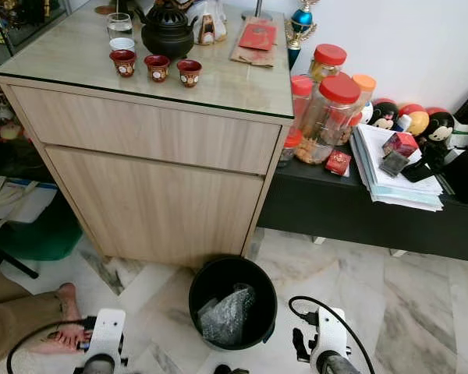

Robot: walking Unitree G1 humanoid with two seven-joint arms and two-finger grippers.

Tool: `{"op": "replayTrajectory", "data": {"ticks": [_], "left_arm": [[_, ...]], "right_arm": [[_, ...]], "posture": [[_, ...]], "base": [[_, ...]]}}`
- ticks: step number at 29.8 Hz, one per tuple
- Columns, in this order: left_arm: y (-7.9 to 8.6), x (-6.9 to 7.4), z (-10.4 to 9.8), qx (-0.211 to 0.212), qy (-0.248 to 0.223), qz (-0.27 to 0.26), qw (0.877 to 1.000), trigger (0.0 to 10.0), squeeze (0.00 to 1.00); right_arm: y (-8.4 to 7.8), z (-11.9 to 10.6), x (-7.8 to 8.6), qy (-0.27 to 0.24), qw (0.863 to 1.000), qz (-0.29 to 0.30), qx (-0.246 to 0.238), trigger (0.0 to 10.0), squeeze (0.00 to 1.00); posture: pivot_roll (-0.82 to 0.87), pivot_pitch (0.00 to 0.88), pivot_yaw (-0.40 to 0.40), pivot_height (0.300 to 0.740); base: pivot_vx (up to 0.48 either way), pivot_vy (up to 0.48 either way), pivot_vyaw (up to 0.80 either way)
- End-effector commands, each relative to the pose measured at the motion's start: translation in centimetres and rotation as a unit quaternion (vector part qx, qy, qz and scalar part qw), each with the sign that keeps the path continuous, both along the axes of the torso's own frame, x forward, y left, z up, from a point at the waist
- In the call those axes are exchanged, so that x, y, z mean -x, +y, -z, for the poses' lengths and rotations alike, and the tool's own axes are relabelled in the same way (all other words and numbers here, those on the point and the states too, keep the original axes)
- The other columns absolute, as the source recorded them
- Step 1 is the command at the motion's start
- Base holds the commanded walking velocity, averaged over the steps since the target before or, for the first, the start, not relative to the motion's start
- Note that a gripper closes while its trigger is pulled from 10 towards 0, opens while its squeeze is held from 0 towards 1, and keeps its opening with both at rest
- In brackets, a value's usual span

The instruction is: Picking trash to rubbish bin

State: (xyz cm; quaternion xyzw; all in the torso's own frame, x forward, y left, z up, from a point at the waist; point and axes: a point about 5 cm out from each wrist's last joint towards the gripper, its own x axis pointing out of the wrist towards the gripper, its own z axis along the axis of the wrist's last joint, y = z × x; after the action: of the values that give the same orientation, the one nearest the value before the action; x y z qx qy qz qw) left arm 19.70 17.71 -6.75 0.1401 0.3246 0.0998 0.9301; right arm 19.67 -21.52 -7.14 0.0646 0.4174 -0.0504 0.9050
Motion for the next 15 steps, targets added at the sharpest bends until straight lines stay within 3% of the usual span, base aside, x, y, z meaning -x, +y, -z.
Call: {"op": "replayTrajectory", "data": {"ticks": [1,15], "left_arm": [[-0.24,0.83,0.57,0.004,0.021,-0.002,1.0,10.0,0.0],[-0.27,0.89,0.61,0.014,0.022,-0.007,1.0,10.0,0.0]], "right_arm": [[-0.21,0.44,0.86,0.015,1.0,0.012,0.0,10.0,0.0],[-0.35,0.57,1.15,0.021,1.0,0.015,-0.001,10.0,0.0]], "posture": [[0.1,0.166,-0.149,0.74],[0.1,0.166,-0.15,0.74]], "base": [[0.0,0.0,0.0],[0.0,0.0,0.0]]}}
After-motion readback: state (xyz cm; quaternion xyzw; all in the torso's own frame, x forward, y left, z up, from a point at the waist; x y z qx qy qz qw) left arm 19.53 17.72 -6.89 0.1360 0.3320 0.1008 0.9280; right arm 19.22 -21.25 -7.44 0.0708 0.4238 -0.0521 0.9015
